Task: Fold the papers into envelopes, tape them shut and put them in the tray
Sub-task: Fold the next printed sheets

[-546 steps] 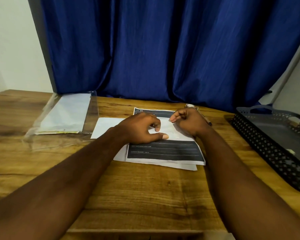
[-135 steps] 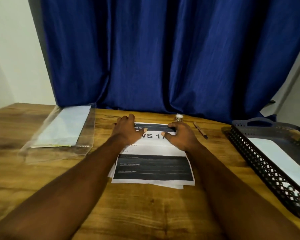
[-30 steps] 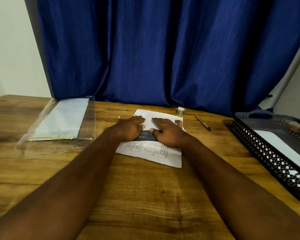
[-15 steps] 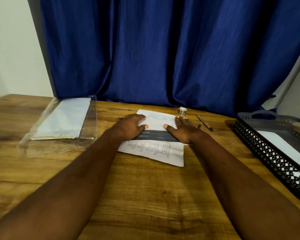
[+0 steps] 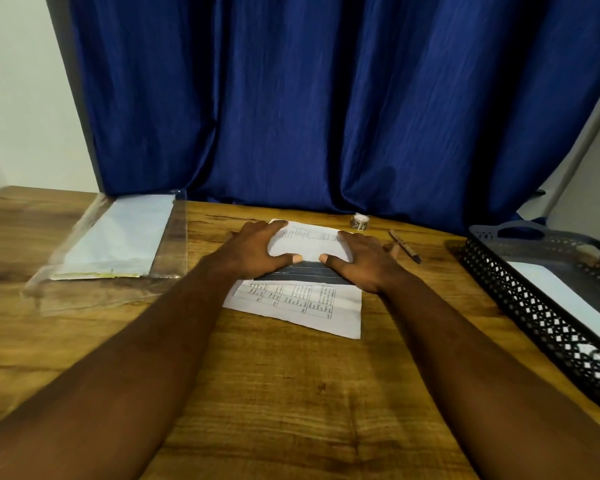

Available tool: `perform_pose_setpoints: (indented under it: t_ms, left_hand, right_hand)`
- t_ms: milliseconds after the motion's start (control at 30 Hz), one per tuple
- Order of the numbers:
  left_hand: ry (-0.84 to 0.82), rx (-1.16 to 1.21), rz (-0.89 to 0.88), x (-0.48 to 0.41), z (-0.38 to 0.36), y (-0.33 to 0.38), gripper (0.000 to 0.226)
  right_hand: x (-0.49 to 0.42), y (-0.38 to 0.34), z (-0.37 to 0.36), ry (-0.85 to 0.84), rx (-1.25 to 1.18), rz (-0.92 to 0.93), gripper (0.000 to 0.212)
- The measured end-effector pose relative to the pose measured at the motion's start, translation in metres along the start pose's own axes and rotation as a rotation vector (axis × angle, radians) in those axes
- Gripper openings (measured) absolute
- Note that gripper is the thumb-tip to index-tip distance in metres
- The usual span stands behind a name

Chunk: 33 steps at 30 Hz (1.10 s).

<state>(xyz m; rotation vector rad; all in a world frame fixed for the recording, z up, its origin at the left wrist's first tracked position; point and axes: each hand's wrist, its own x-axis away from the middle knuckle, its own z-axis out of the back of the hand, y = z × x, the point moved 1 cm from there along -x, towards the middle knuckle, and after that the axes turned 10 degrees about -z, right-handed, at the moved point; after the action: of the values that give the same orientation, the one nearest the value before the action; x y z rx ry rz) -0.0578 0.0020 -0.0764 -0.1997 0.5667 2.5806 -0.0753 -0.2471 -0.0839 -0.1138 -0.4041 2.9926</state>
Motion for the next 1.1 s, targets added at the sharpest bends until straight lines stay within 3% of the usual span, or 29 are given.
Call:
perform_pose_setpoints:
  t_ms: [300,433,533,600,733,867,1000,1100]
  left_hand:
    - [0.151,0.075,-0.091,0.0,0.011,0.006,0.082]
    - [0.218,0.141,-0.186,-0.003,0.019,0.013,0.047]
    - [0.258,0.221,-0.223,-0.001,0.026,0.018,0.021]
    - [0.308,0.282,-0.23,0.0,0.031,0.02,0.019]
    - [0.363,0.396,-0.198,0.002,0.036,0.021,0.017]
    - [0.344,0.442,-0.168,0.005,0.034,0.018,0.016]
    - [0.269,0.346,-0.15,0.008,0.03,0.014,0.014]
    - [0.194,0.232,-0.189,0.008,0.023,0.012,0.019]
  right_hand:
    - [0.006,-0.001,0.005,0.069,-0.069,0.014,0.097]
    - [0.009,-0.001,0.013,0.25,-0.061,0.115,0.104]
    - [0.013,-0.007,0.025,0.382,0.024,0.193,0.087]
    - [0.015,-0.011,0.031,0.451,0.059,0.218,0.073]
    - [0.021,-0.016,0.035,0.452,0.08,0.204,0.072]
    - [0.029,-0.017,0.042,0.47,0.084,0.221,0.037]
    - [0.032,-0.018,0.039,0.455,0.056,0.29,0.02]
    - [0.032,-0.02,0.039,0.459,0.099,0.324,0.02]
